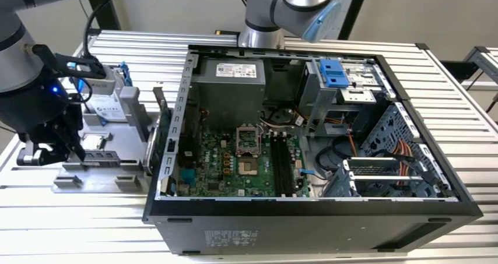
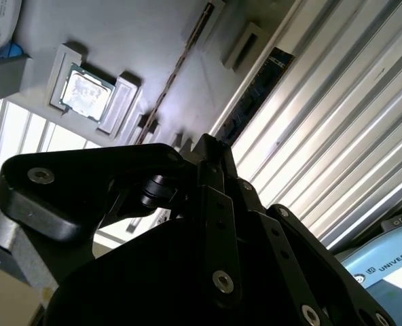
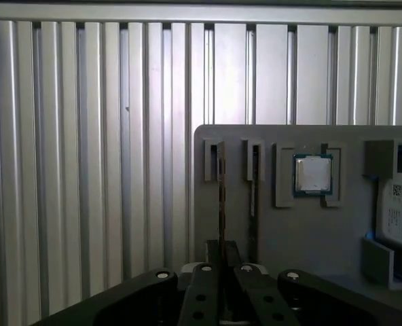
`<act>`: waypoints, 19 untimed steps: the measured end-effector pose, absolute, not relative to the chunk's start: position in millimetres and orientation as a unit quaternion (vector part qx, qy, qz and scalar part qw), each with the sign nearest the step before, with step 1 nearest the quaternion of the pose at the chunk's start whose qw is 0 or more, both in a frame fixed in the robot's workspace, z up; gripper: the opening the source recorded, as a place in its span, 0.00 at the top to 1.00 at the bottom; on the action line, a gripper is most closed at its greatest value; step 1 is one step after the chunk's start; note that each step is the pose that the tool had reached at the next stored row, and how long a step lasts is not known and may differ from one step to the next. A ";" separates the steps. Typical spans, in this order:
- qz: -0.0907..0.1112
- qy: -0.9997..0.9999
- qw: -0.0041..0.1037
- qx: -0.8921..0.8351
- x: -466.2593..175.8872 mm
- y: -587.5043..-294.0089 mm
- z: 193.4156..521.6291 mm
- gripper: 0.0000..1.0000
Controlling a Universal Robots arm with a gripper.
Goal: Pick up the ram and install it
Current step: 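Pick up the ram and move it above insertion slot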
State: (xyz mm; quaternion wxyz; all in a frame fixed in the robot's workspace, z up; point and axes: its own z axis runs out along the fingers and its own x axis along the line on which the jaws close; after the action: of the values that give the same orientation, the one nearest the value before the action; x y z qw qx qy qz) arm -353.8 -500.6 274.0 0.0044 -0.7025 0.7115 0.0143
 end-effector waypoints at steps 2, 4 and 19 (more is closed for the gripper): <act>0.014 0.712 0.004 -0.702 -353.8 -500.6 276.0 1.00; 0.014 0.712 0.004 -0.702 -353.8 -500.7 277.8 1.00; 0.014 0.712 0.005 -0.702 -354.3 -500.6 288.5 1.00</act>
State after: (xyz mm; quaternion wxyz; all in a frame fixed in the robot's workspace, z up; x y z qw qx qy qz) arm -354.3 -500.6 288.5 0.0045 -0.7025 0.7115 0.0141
